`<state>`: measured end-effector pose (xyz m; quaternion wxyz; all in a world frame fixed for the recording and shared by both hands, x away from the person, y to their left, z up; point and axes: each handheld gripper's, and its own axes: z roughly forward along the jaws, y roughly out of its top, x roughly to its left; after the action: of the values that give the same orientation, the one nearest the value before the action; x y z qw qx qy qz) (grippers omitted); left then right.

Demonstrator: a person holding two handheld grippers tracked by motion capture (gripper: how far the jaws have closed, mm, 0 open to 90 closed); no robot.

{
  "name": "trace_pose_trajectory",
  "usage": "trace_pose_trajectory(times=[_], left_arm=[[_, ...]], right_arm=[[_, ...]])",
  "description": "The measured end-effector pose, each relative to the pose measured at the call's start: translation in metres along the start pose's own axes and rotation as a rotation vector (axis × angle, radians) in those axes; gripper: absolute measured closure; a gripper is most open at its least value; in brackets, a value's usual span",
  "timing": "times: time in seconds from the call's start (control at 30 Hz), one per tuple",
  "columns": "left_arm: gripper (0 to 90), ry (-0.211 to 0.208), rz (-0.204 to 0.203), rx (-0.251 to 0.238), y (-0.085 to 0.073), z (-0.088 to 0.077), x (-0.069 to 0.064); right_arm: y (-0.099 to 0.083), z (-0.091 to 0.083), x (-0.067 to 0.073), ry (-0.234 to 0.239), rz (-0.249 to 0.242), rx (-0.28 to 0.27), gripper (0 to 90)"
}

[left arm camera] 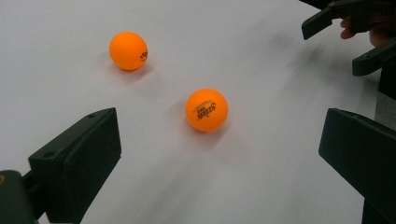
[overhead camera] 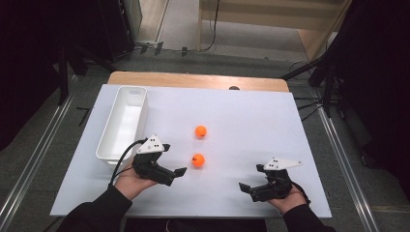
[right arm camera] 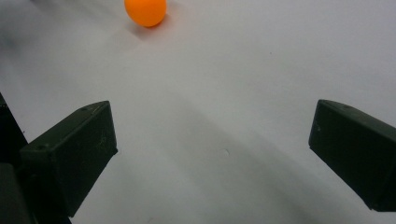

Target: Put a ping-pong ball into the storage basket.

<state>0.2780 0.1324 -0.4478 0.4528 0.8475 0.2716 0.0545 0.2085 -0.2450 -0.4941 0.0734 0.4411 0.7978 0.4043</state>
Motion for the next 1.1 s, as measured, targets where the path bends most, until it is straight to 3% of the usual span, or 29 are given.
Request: trace_pose_trajectory(times=[1.1], left_arm=[[0.0,0.030,-0.008,-0.036,0.025,0.029,0.004]], right_arm=[[0.000,0.000,-0.002,-0.007,-0.003,0.000,0.0]])
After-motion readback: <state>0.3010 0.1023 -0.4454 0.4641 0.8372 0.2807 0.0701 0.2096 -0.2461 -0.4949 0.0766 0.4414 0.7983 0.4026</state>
